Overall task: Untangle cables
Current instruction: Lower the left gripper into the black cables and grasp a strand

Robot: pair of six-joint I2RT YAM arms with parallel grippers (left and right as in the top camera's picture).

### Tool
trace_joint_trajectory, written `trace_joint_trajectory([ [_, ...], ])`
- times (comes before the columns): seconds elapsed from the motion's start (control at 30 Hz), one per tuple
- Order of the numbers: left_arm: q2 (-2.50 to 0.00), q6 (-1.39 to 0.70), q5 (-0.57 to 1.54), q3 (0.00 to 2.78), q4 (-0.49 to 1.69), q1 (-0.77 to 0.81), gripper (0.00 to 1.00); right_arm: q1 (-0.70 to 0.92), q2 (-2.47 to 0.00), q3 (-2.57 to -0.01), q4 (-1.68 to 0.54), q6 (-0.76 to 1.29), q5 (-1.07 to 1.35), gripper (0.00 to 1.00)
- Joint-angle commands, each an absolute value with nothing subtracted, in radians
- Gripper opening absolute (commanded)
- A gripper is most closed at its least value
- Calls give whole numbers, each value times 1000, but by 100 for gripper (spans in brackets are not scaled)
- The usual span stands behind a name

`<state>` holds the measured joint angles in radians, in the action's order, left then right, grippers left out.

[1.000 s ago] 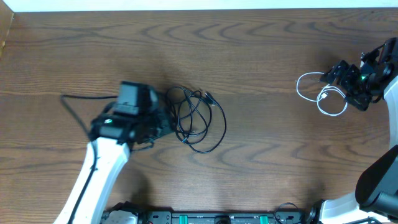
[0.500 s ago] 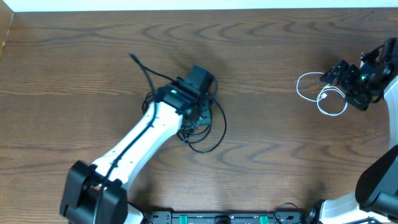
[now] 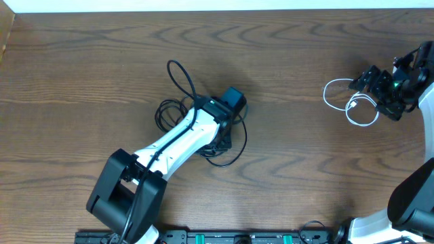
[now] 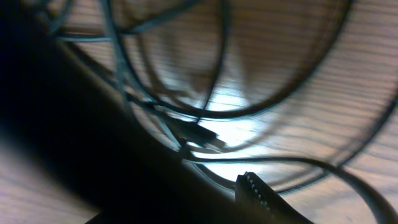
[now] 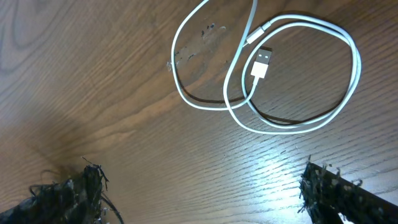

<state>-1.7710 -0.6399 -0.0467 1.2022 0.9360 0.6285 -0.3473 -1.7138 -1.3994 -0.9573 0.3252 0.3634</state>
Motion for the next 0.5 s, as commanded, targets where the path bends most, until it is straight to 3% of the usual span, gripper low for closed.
trace_joint_trajectory([
  [0.0, -1771, -661, -155, 1197, 957, 596, 42, -346, -1717, -1408, -958, 313, 369, 99],
  [0.13, -1771, -661, -155, 1196, 981, 563, 39, -346, -1717, -1408, -958, 313, 369, 99],
  [0.27, -1771, -711, -186, 1196, 1047, 522, 8, -346, -1717, -1408, -958, 313, 369, 99],
  [0.47, -1771, -754, -213, 1196, 1105, 431, 8, -346, -1717, -1408, -958, 313, 369, 99],
])
